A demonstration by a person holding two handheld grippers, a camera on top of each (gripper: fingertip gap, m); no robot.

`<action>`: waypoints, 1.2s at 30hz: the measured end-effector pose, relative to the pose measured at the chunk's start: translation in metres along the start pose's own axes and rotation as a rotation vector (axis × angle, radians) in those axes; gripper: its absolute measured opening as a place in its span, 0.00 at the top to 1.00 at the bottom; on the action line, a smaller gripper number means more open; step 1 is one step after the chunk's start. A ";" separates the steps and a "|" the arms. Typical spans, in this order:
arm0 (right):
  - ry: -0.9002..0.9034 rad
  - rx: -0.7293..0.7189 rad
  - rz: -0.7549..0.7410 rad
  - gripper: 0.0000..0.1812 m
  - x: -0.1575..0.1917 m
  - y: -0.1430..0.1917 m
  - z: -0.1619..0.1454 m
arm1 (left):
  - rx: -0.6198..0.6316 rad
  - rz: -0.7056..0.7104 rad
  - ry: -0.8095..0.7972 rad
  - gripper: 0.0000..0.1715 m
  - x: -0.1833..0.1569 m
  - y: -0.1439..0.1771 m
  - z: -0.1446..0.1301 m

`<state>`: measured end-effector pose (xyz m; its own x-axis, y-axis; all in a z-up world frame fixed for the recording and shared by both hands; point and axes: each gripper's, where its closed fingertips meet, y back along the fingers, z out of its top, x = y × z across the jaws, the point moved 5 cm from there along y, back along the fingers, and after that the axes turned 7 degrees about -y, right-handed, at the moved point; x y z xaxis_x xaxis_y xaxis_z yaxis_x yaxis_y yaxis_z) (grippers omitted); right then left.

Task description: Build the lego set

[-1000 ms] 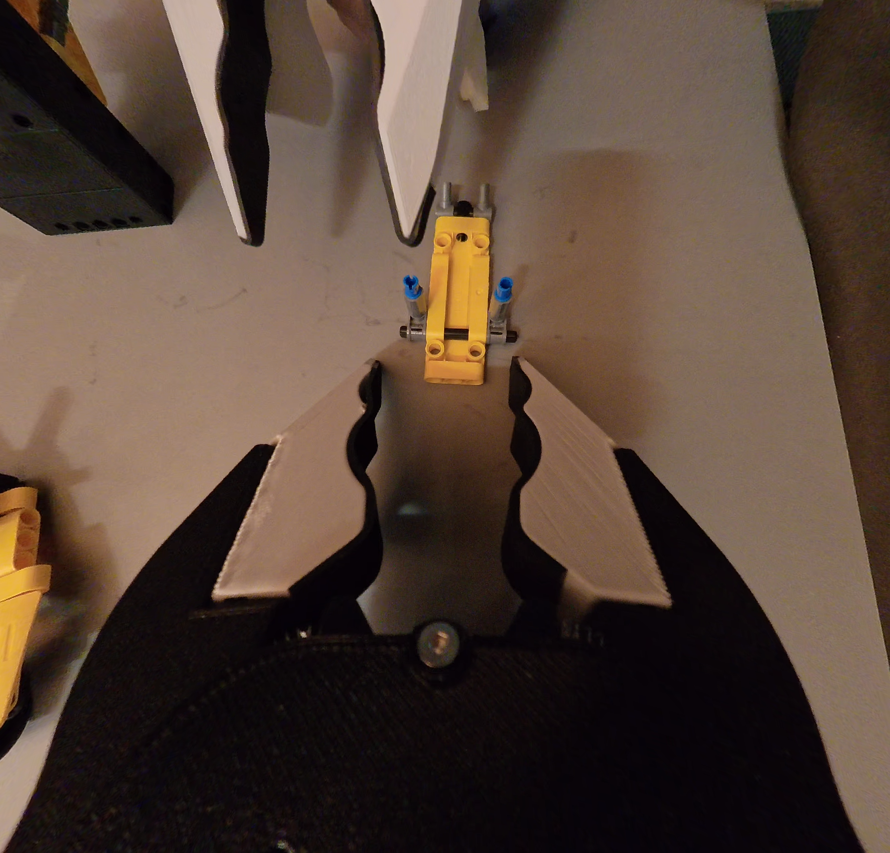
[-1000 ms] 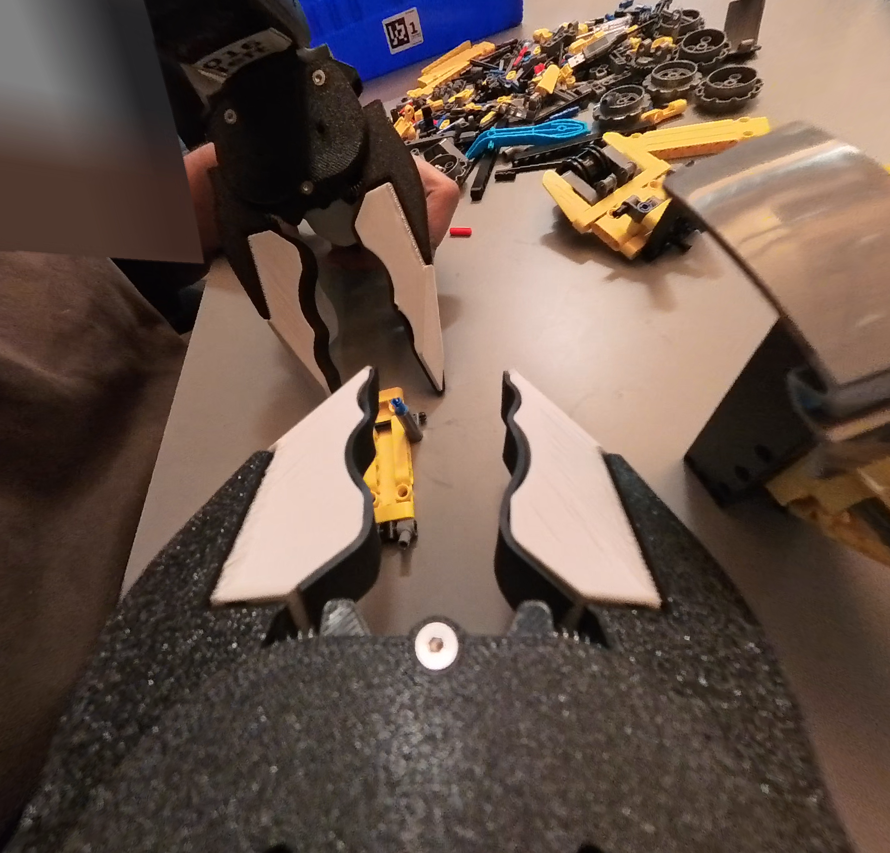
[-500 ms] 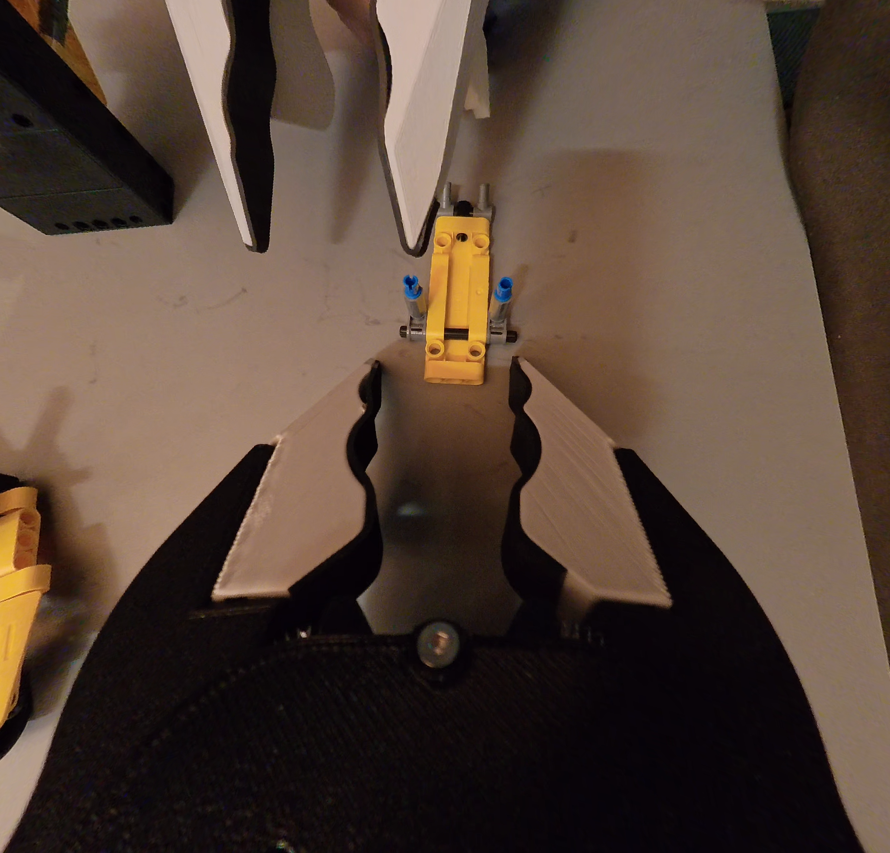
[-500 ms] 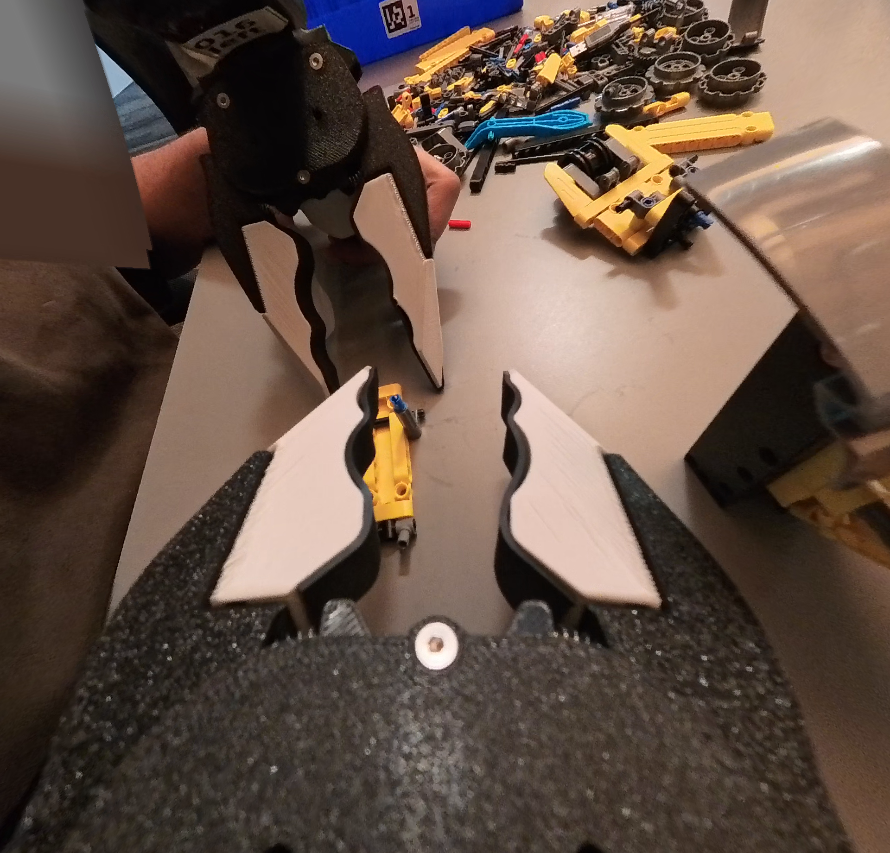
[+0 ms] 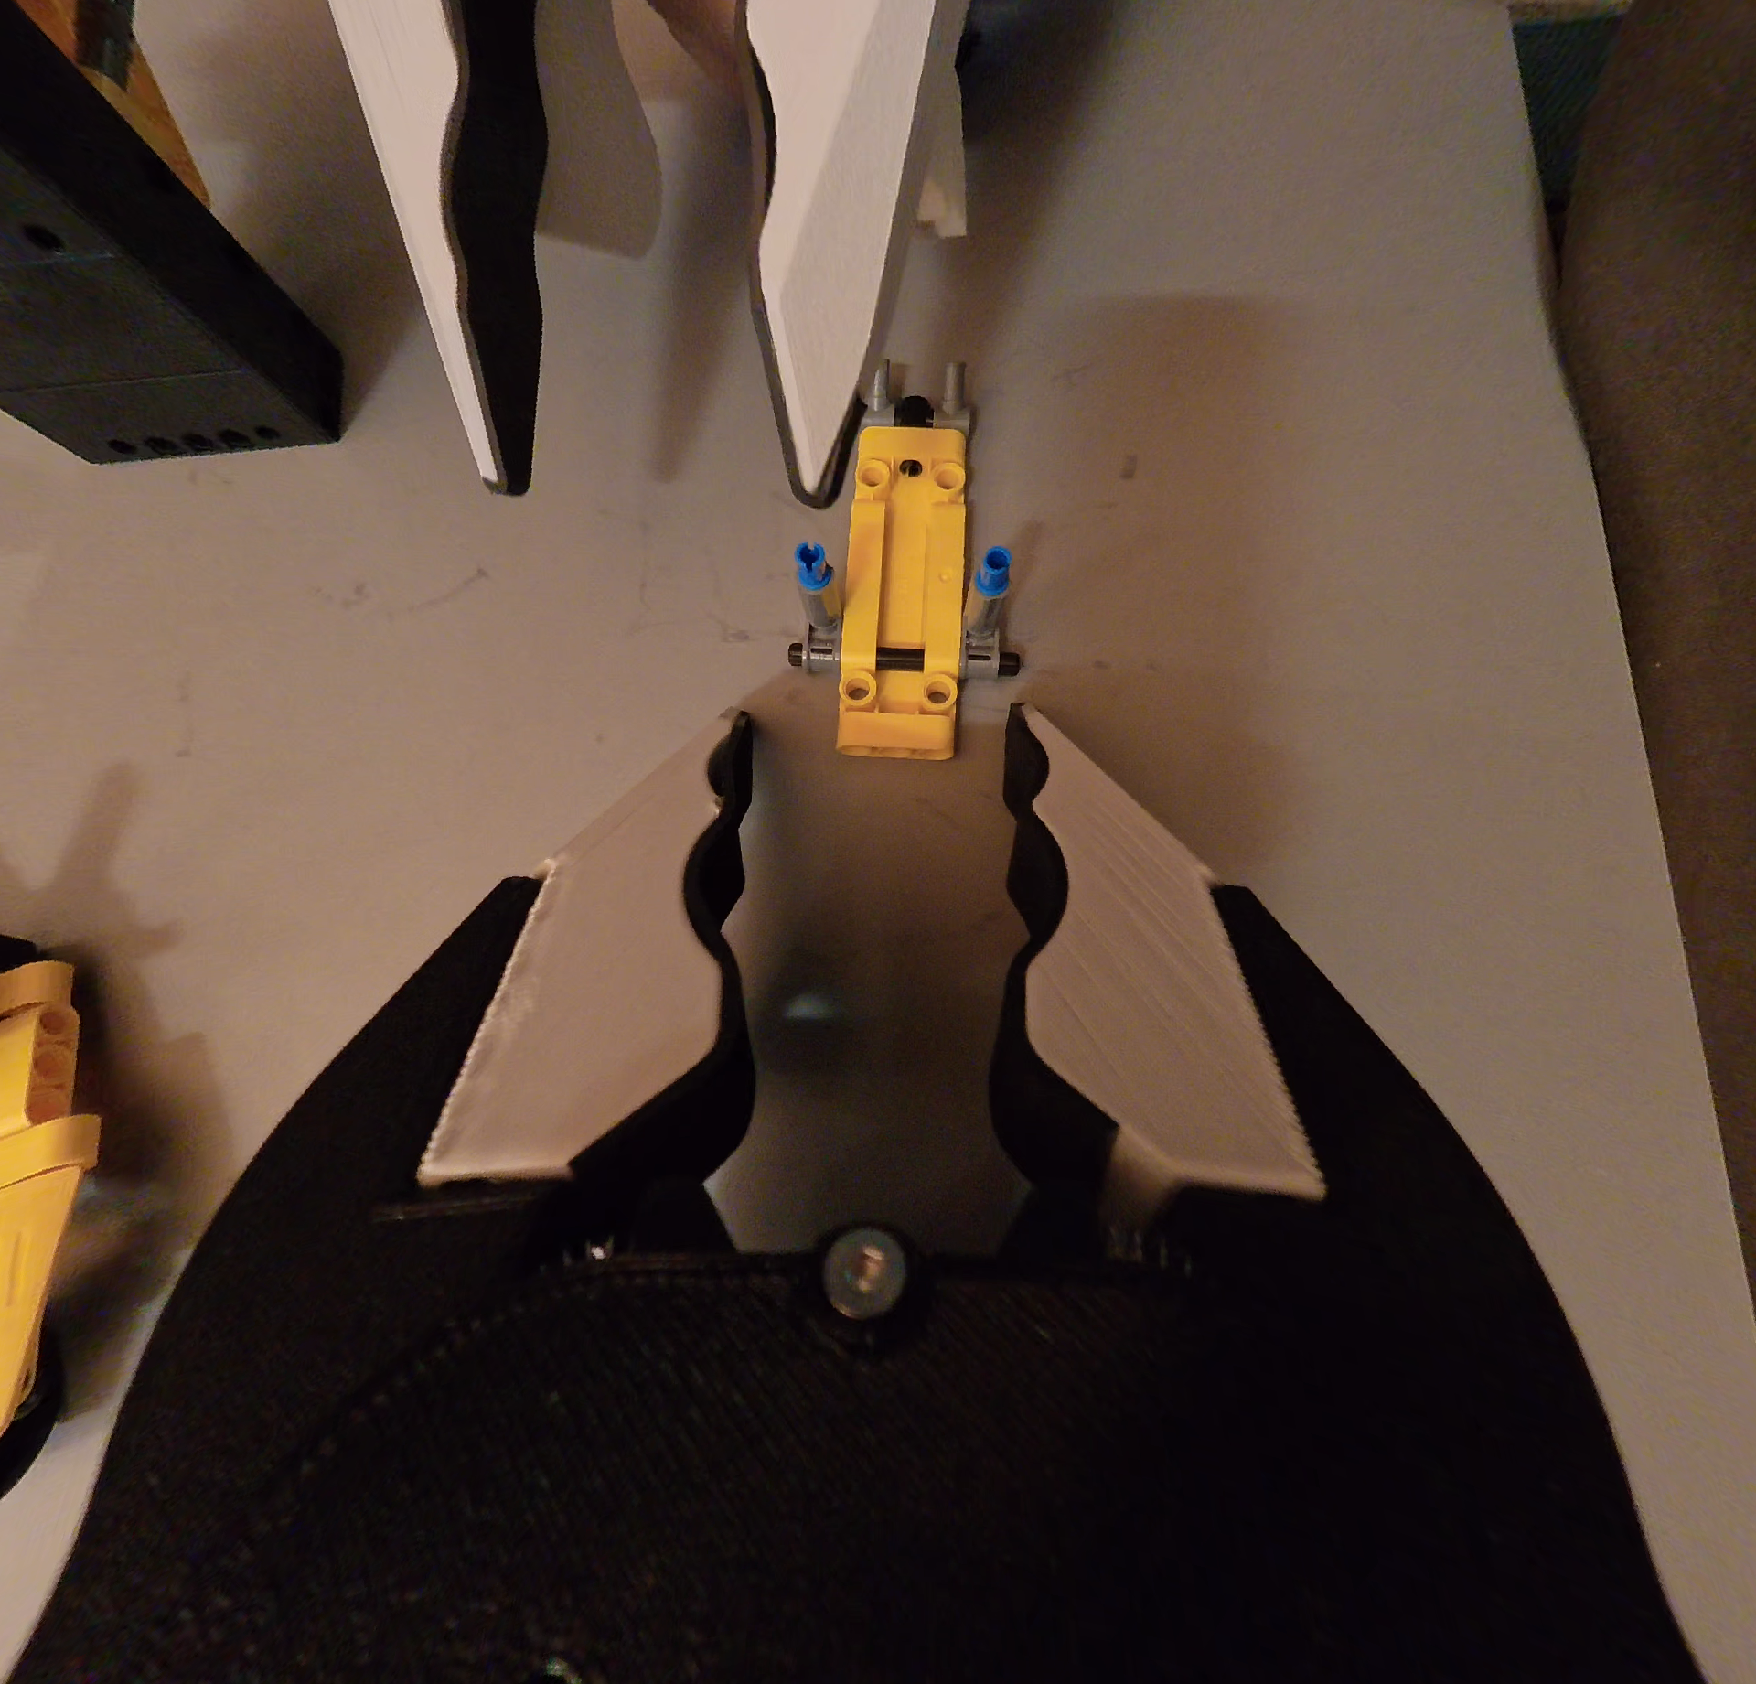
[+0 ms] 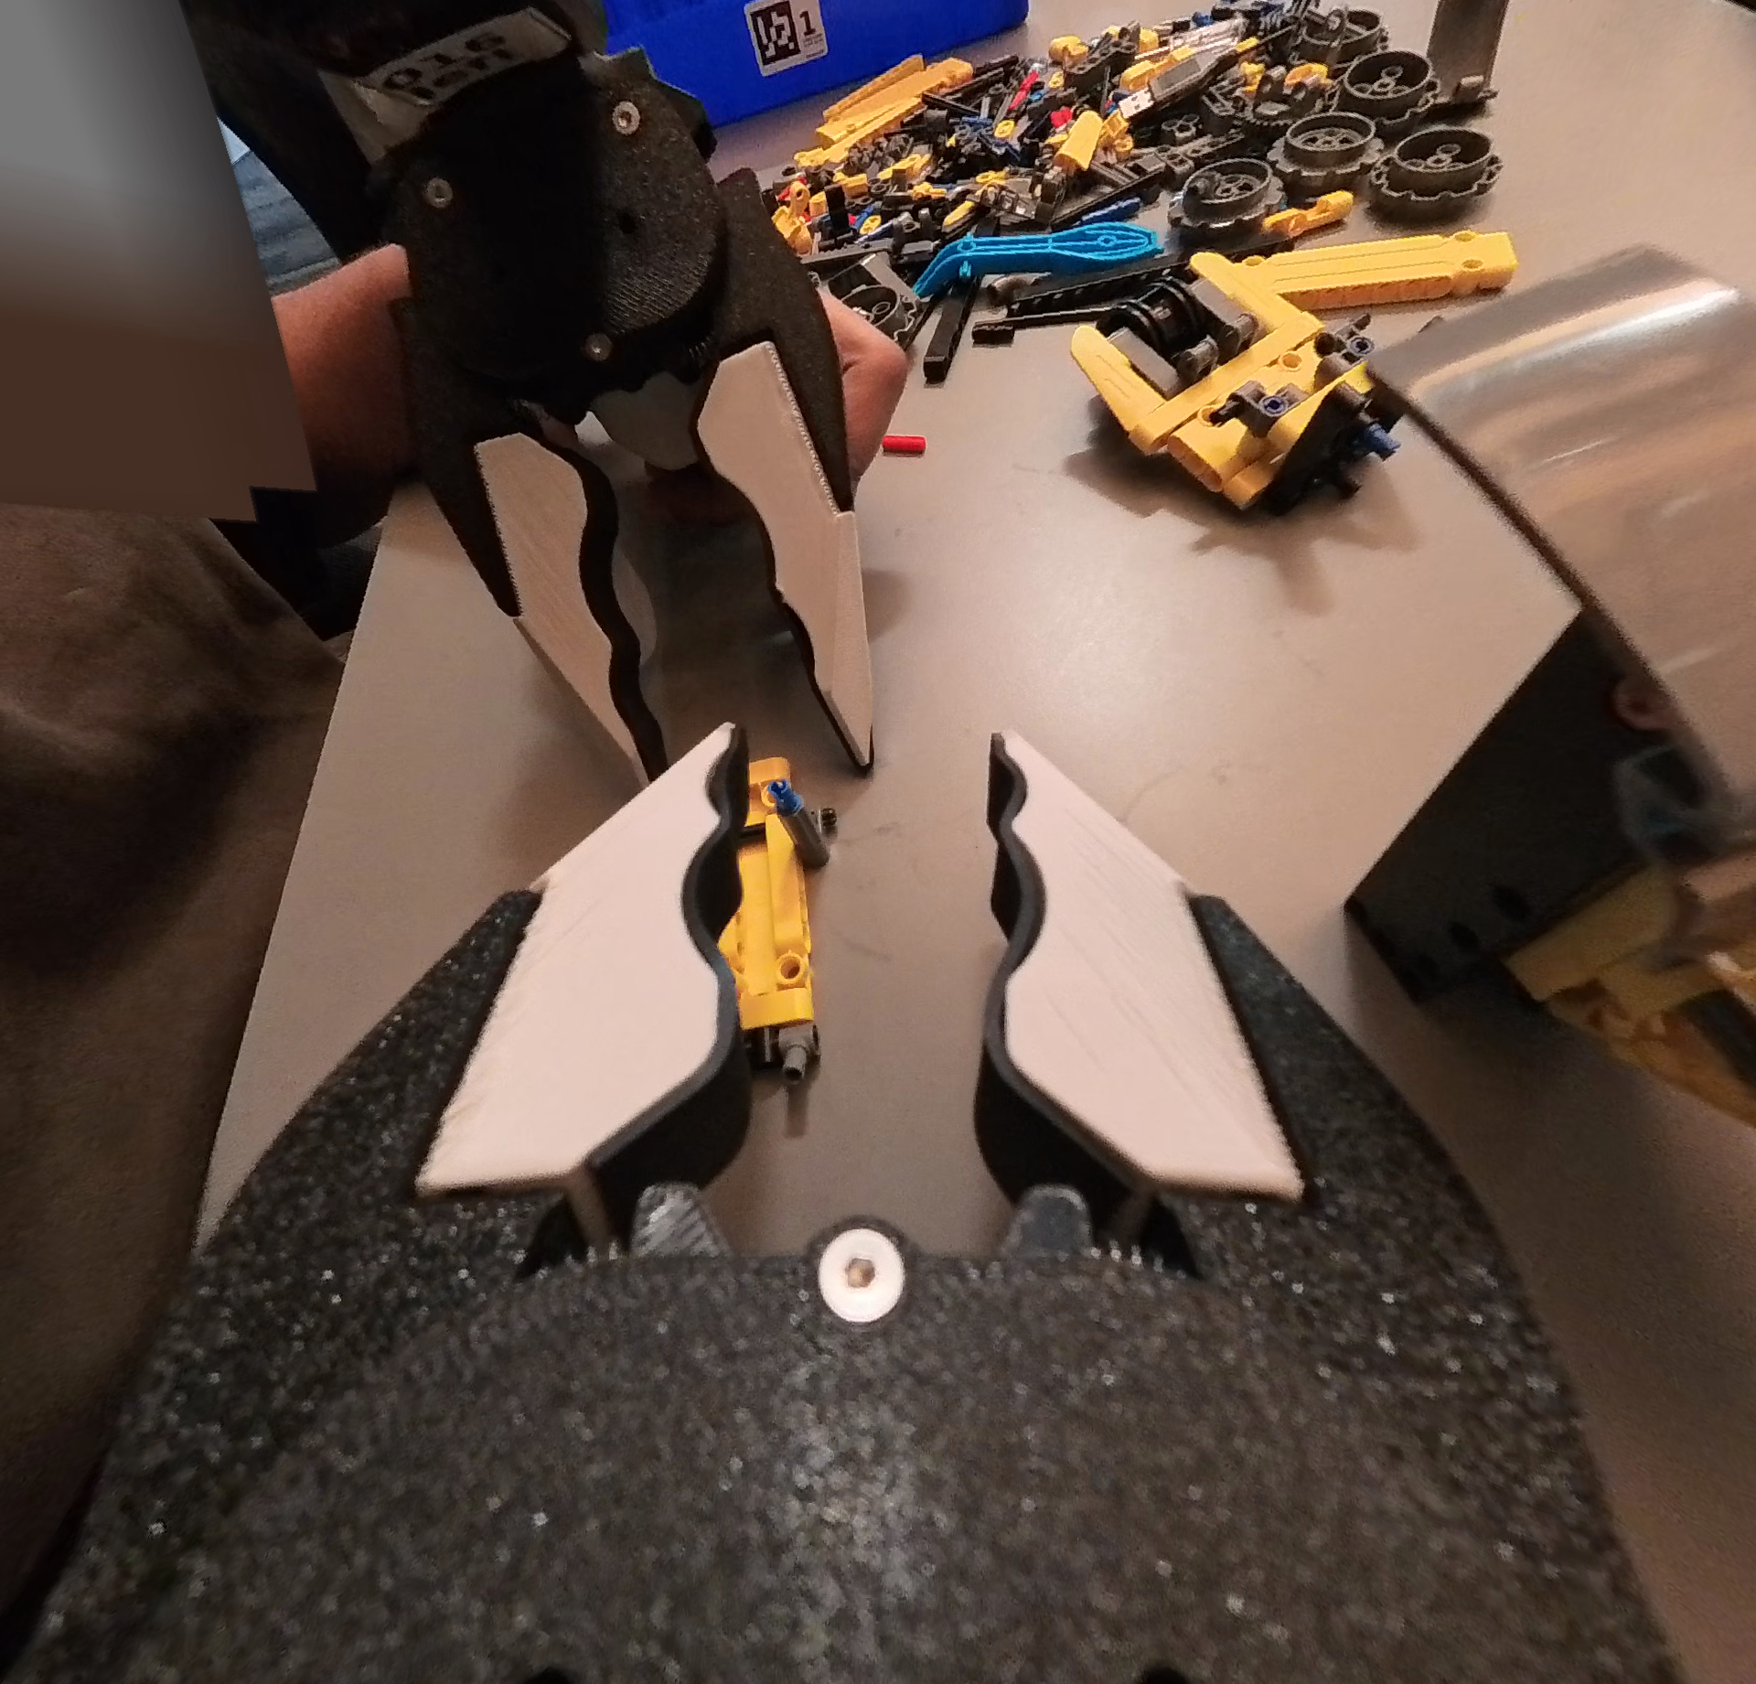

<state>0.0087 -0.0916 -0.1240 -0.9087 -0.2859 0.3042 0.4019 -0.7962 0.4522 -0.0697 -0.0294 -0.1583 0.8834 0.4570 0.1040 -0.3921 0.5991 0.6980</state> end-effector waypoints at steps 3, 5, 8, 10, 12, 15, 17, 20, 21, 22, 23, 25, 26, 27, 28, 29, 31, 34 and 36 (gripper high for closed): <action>-0.008 -0.005 0.001 0.73 -0.001 0.001 0.000 | 0.000 -0.001 0.001 0.70 0.000 0.000 0.000; -0.012 -0.014 0.004 0.73 -0.001 0.002 0.001 | 0.001 -0.001 0.000 0.70 0.000 0.000 0.000; -0.004 -0.017 0.009 0.74 0.000 0.002 0.001 | 0.001 0.001 -0.003 0.70 0.000 0.000 0.000; 0.008 -0.012 0.018 0.73 0.002 0.002 0.001 | 0.001 0.000 -0.002 0.70 0.000 0.000 0.000; 0.016 -0.026 0.030 0.73 0.003 0.004 0.002 | 0.000 0.002 -0.004 0.70 0.000 0.000 0.000; -0.001 -0.069 0.056 0.72 0.002 0.010 0.006 | -0.009 0.004 -0.043 0.80 -0.002 0.002 0.000; -0.005 -0.072 0.071 0.73 0.002 0.013 0.005 | -0.013 0.018 -0.075 0.88 -0.002 0.003 -0.001; 0.029 0.008 0.074 0.73 0.002 0.012 -0.004 | -0.013 0.011 -0.066 0.88 -0.001 0.003 -0.001; 0.041 0.042 0.071 0.73 0.002 0.011 -0.008 | -0.014 0.013 -0.067 0.88 -0.001 0.003 -0.001; 0.048 0.073 0.080 0.74 0.004 0.010 -0.012 | -0.014 0.017 -0.071 0.88 -0.001 0.003 -0.001; 0.052 0.098 0.091 0.75 0.005 0.008 -0.014 | -0.015 0.024 -0.077 0.88 0.000 0.003 -0.001; 0.058 0.136 0.112 0.75 0.009 0.006 -0.019 | -0.020 0.055 -0.096 0.88 0.002 0.004 -0.001; 0.061 0.151 0.119 0.75 0.010 0.005 -0.021 | -0.022 0.074 -0.105 0.88 0.004 0.005 -0.002; 0.066 0.162 0.117 0.75 0.010 0.005 -0.022 | -0.025 0.087 -0.110 0.88 0.006 0.006 -0.002; 0.072 0.169 0.108 0.74 0.010 0.004 -0.023 | -0.032 0.091 -0.111 0.88 0.007 0.007 -0.002; 0.076 0.175 0.100 0.74 0.010 0.003 -0.023 | -0.043 0.092 -0.111 0.88 0.007 0.008 -0.001; 0.079 0.180 0.088 0.74 0.010 0.002 -0.024 | -0.070 0.109 -0.125 0.88 0.008 0.010 0.002; 0.069 0.166 0.093 0.73 0.010 0.003 -0.022 | -0.097 0.152 -0.169 0.88 0.009 0.011 0.006; 0.046 0.142 0.122 0.74 0.011 0.004 -0.019 | -0.105 0.171 -0.193 0.88 0.008 0.011 0.008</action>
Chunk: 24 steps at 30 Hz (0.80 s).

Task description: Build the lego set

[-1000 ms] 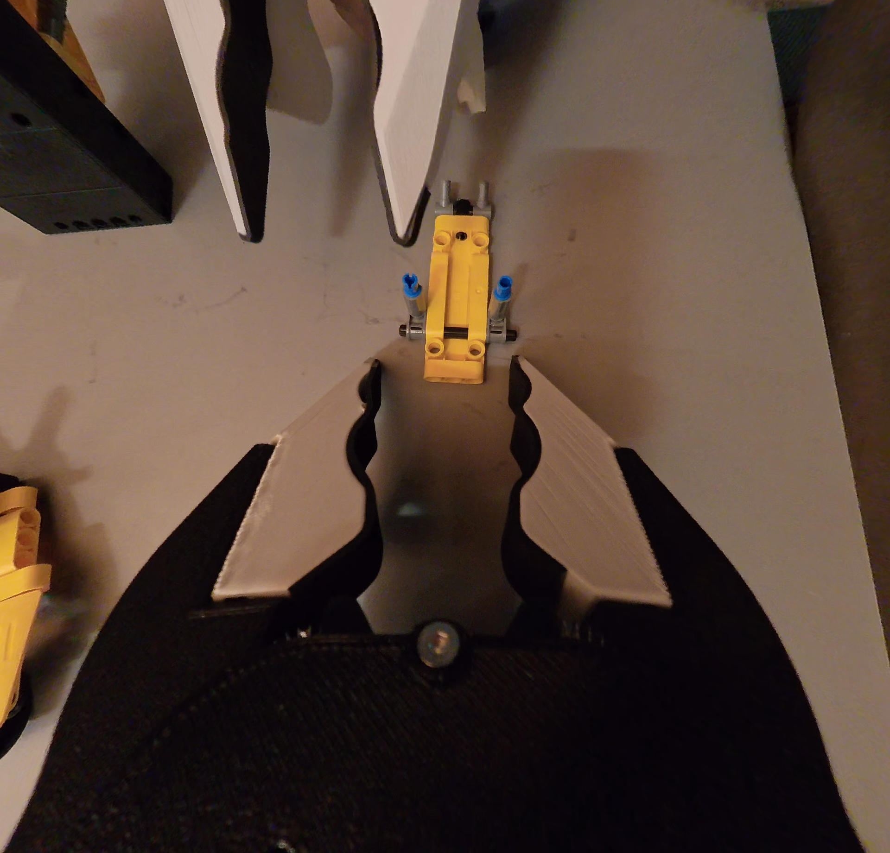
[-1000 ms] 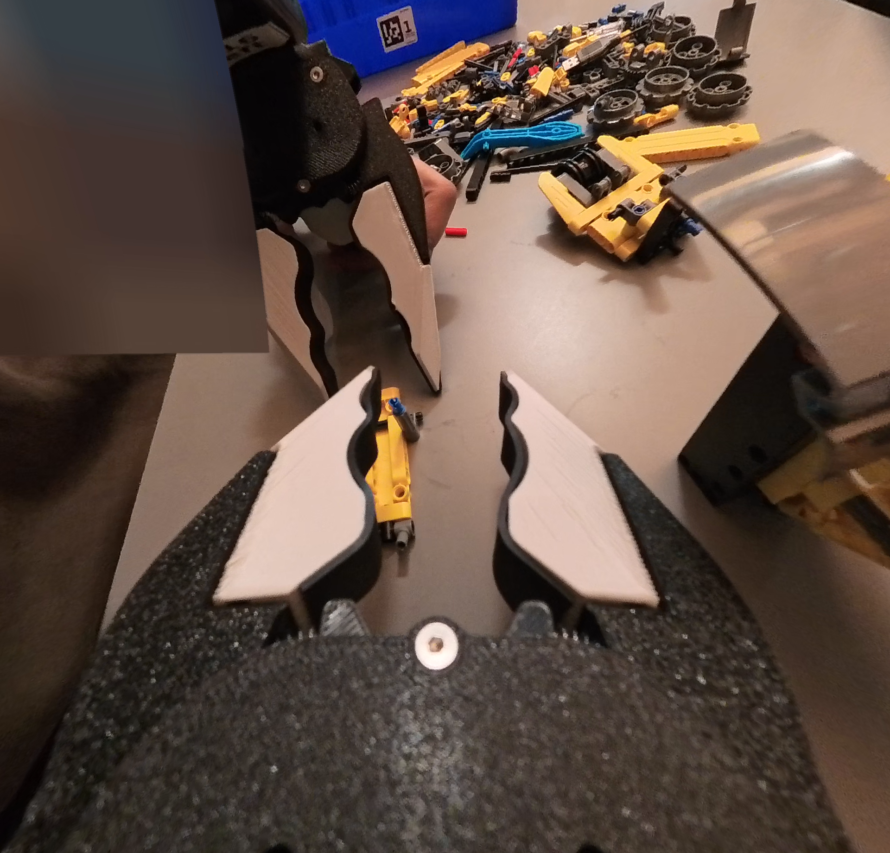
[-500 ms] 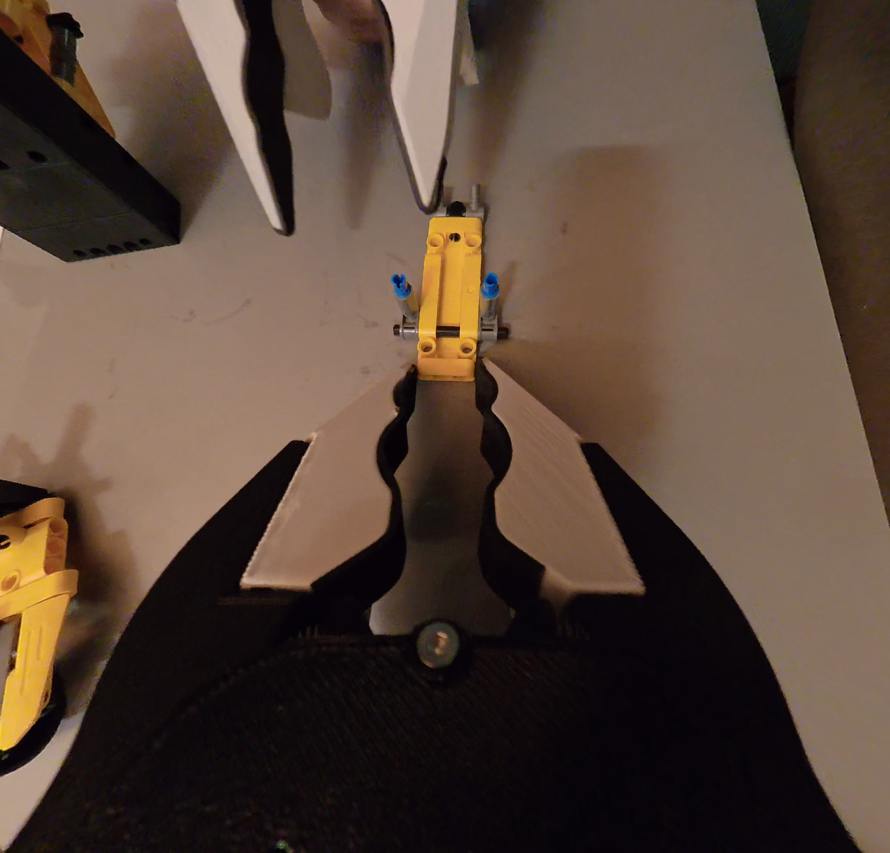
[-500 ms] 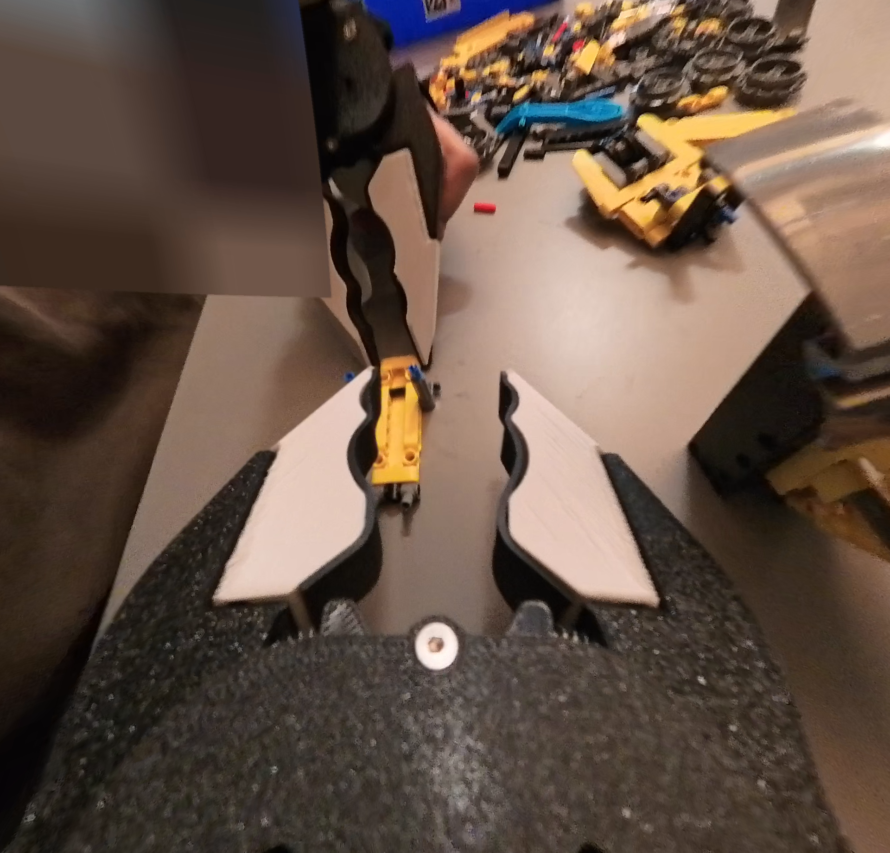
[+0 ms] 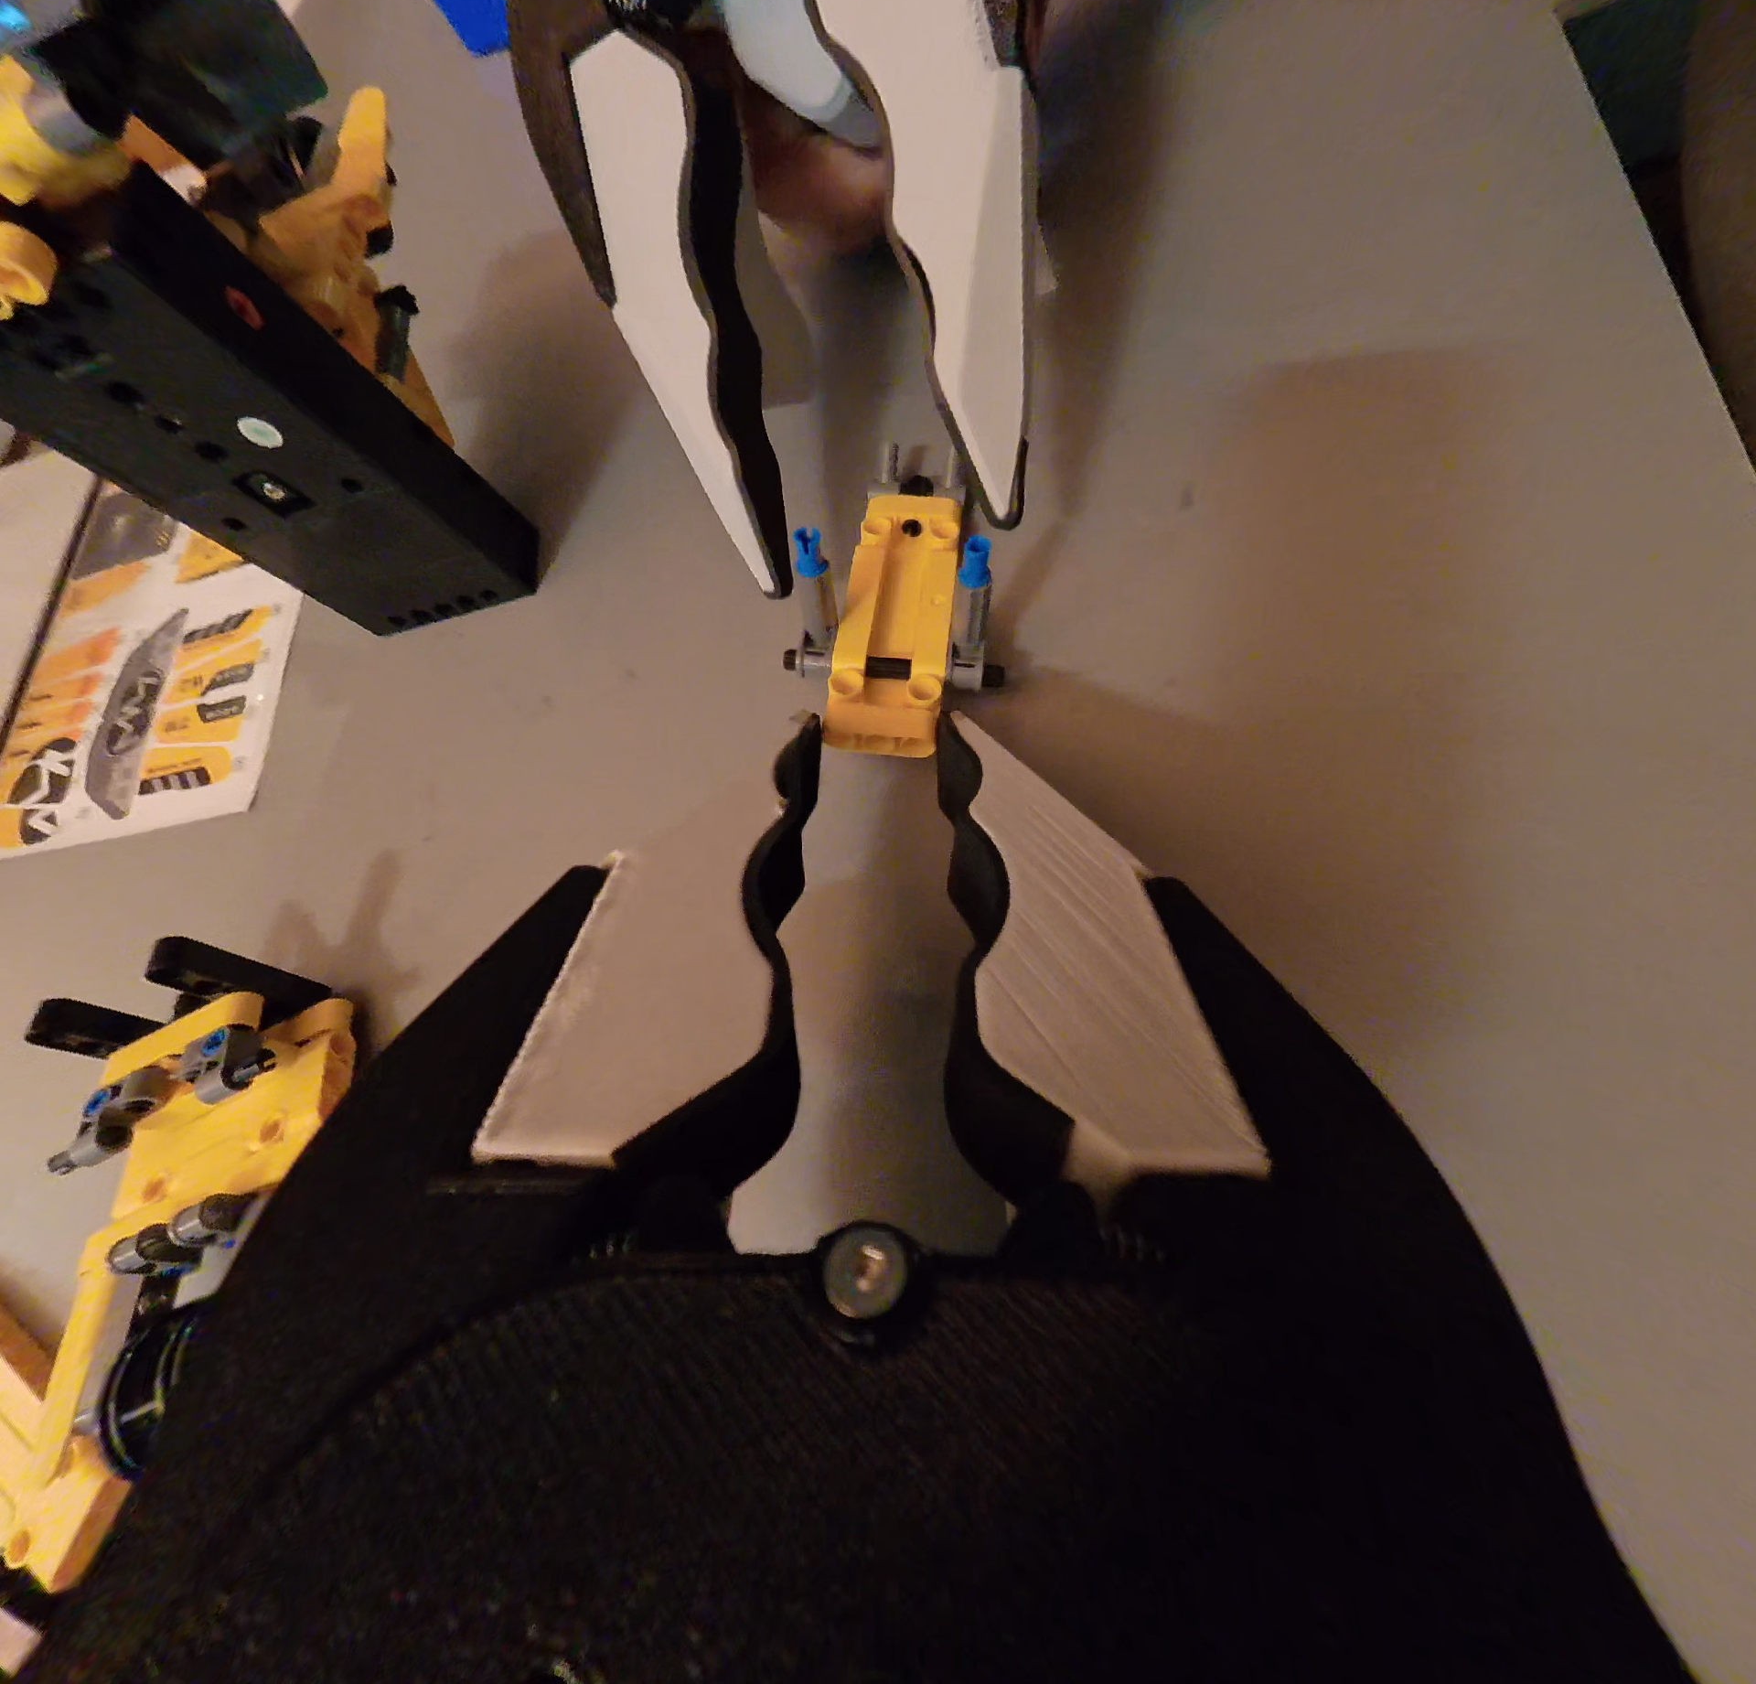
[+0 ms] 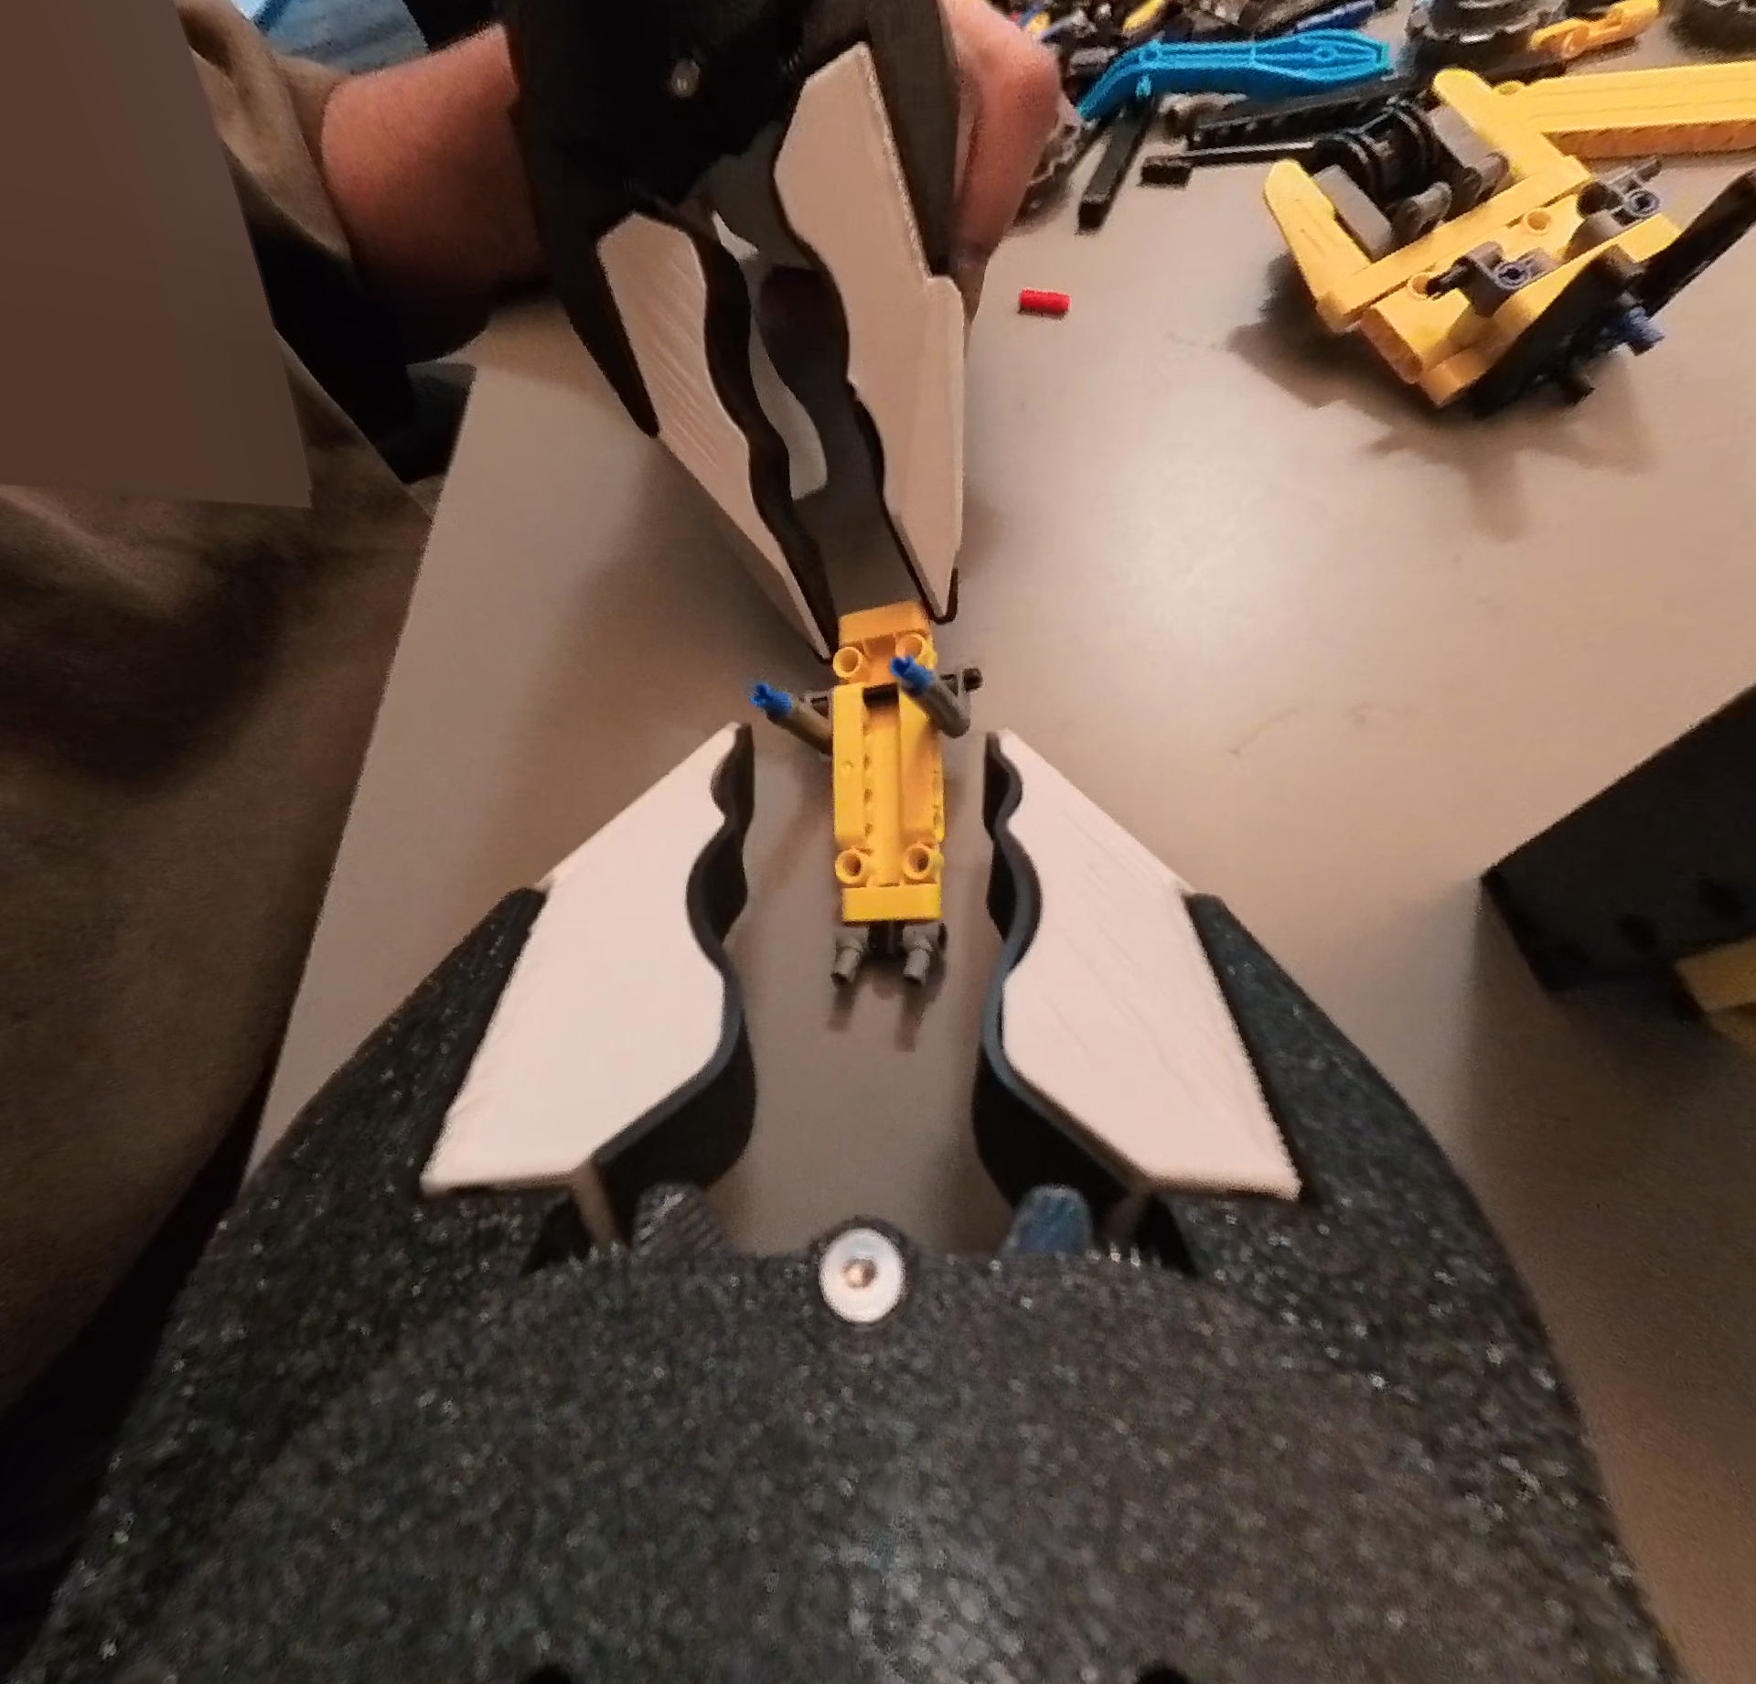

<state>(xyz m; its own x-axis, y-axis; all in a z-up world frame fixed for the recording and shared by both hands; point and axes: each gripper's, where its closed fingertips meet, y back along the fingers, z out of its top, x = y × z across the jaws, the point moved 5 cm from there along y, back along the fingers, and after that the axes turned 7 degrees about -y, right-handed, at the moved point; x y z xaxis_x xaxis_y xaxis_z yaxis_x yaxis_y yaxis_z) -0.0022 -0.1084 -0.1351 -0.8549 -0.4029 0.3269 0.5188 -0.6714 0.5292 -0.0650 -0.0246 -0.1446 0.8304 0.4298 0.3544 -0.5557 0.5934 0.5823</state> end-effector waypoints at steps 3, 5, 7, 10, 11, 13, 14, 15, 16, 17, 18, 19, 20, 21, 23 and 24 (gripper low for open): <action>-0.031 -0.004 0.022 0.73 -0.001 0.001 0.000 | -0.018 0.011 -0.014 0.88 -0.001 0.000 0.003; -0.035 0.009 0.020 0.73 -0.001 0.000 -0.001 | -0.024 0.013 -0.016 0.88 -0.001 0.000 0.004; -0.031 0.026 0.019 0.72 -0.001 -0.001 -0.003 | -0.031 0.020 -0.016 0.88 0.001 0.002 0.005; -0.022 0.054 0.021 0.72 0.001 -0.004 -0.006 | -0.051 0.033 -0.009 0.88 0.003 0.005 0.007; -0.017 0.059 0.020 0.73 0.001 -0.004 -0.006 | -0.059 0.035 -0.005 0.88 0.004 0.006 0.007; -0.003 0.063 0.011 0.74 0.002 -0.005 -0.007 | -0.072 0.032 0.007 0.88 0.005 0.007 0.008; 0.005 0.063 0.002 0.75 0.002 -0.005 -0.007 | -0.080 0.029 0.014 0.88 0.005 0.007 0.009; 0.013 0.064 -0.007 0.77 0.002 -0.006 -0.007 | -0.089 0.024 0.021 0.88 0.005 0.007 0.010; 0.022 0.064 -0.020 0.79 0.001 -0.006 -0.006 | -0.100 0.020 0.030 0.88 0.005 0.007 0.011; 0.031 0.064 -0.034 0.81 0.001 -0.006 -0.006 | -0.115 0.014 0.040 0.88 0.005 0.008 0.012; 0.039 0.061 -0.044 0.85 0.001 -0.006 -0.006 | -0.132 0.007 0.054 0.88 0.005 0.009 0.014; 0.047 0.056 -0.049 0.86 0.001 -0.006 -0.005 | -0.148 0.006 0.068 0.88 0.006 0.010 0.015; 0.052 0.048 -0.054 0.86 0.001 -0.005 -0.004 | -0.158 0.010 0.079 0.88 0.007 0.011 0.016; 0.053 0.039 -0.061 0.86 0.000 -0.005 -0.003 | -0.165 0.019 0.086 0.88 0.009 0.012 0.016; 0.049 0.021 -0.076 0.86 -0.001 -0.005 -0.001 | -0.185 0.048 0.100 0.87 0.013 0.014 0.016; 0.048 0.010 -0.079 0.86 -0.001 -0.005 0.000 | -0.200 0.063 0.111 0.86 0.015 0.015 0.018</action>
<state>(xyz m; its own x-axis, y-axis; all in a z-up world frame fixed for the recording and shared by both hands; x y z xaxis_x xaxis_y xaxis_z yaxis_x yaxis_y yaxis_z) -0.0034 -0.1047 -0.1377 -0.8921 -0.3790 0.2459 0.4499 -0.6958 0.5599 -0.0602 -0.0216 -0.1179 0.7906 0.5357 0.2967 -0.6122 0.6814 0.4011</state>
